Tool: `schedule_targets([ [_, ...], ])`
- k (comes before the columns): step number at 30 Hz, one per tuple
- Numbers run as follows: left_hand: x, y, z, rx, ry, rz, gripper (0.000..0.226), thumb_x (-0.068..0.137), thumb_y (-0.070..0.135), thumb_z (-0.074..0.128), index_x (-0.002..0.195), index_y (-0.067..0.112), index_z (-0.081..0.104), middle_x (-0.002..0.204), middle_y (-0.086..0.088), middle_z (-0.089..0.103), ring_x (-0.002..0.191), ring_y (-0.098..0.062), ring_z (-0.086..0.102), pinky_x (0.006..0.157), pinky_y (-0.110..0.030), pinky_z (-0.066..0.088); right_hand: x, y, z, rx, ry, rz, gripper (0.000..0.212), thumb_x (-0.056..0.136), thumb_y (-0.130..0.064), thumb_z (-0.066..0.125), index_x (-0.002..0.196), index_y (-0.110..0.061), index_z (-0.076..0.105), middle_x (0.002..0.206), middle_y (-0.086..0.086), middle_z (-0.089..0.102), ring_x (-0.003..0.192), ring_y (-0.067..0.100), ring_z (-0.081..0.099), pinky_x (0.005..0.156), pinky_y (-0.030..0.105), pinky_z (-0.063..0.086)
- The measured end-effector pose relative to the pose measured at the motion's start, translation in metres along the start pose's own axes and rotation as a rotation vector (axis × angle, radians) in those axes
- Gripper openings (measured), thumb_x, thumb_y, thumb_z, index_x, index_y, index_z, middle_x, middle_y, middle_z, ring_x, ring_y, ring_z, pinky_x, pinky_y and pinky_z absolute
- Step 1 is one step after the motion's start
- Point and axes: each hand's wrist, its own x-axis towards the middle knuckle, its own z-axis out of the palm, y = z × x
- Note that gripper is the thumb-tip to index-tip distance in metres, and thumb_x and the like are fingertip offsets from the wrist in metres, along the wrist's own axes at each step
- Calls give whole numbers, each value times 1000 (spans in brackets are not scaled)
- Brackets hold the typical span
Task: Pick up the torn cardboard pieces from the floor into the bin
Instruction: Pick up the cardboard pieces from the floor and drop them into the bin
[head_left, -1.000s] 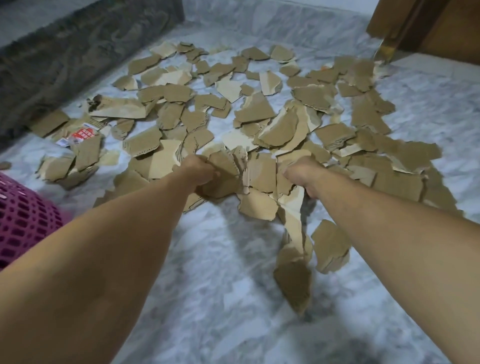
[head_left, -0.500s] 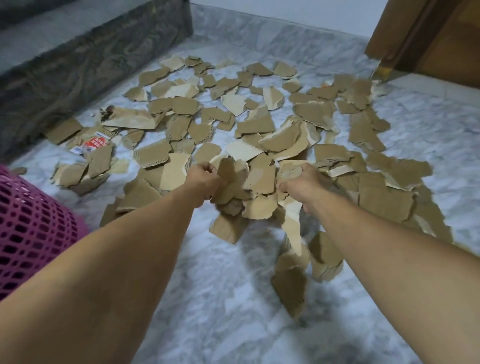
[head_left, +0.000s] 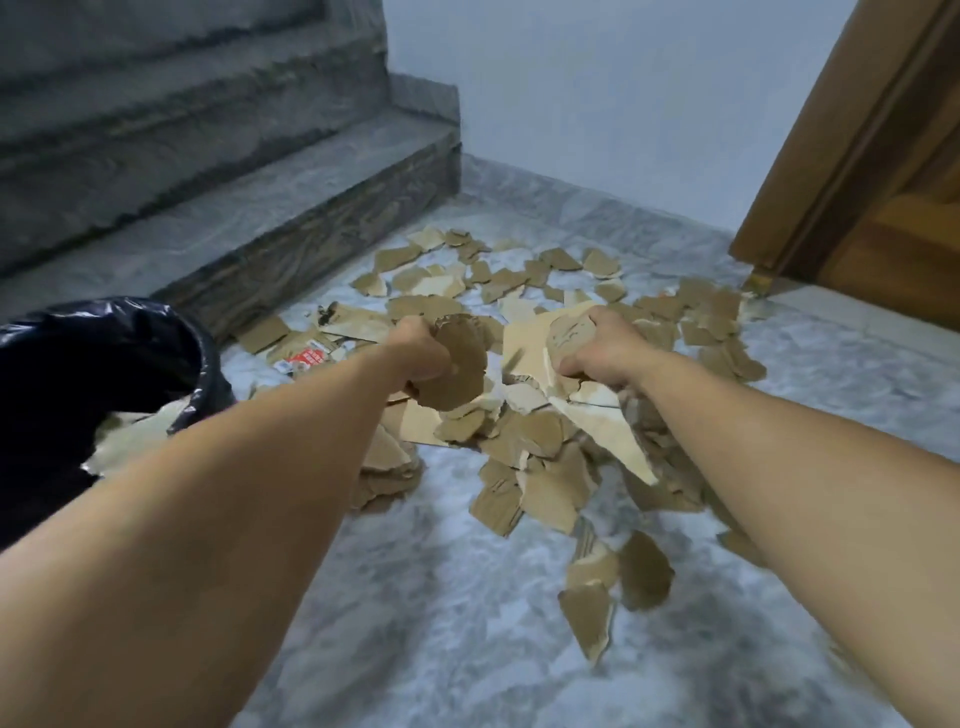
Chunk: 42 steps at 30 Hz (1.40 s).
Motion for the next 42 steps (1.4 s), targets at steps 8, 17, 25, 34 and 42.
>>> schedule_targets([
  [8,-49,-26,-126,96,167,-32,22,81,7,69,102,9,61,95,-10,63,90,-31,65,74,-39,59,-23,-123,25,-68,-96,-257,100,73,-12,85,151,-24,24,148,10,40,122,29,49,96,34,45],
  [17,-107,-145,-246,69,428,-251,39,82,10,70,117,3,56,111,-17,62,102,-36,63,81,-49,58,-53,-263,133,-89,-212,-458,76,62,-16,91,126,-7,52,116,7,63,104,25,62,93,37,52],
  [25,-132,-237,-260,24,441,-389,31,78,13,79,103,0,67,94,-16,66,86,-33,66,73,-47,60,-77,-316,241,-125,-343,-484,47,77,-35,83,108,-6,62,110,9,62,96,25,63,70,29,53],
  [34,-117,-232,-262,-5,399,-364,22,84,19,73,102,7,67,89,-15,69,85,-28,68,77,-45,60,-41,-311,246,-73,-247,-469,24,75,-17,76,94,-5,71,99,15,72,87,30,73,72,45,63],
  [42,-48,-137,-216,-75,395,-178,17,85,19,73,96,7,69,85,-13,70,75,-24,68,67,-33,60,32,-239,179,-204,-383,-311,4,87,-8,69,86,-8,65,88,11,72,68,19,66,58,32,59],
])
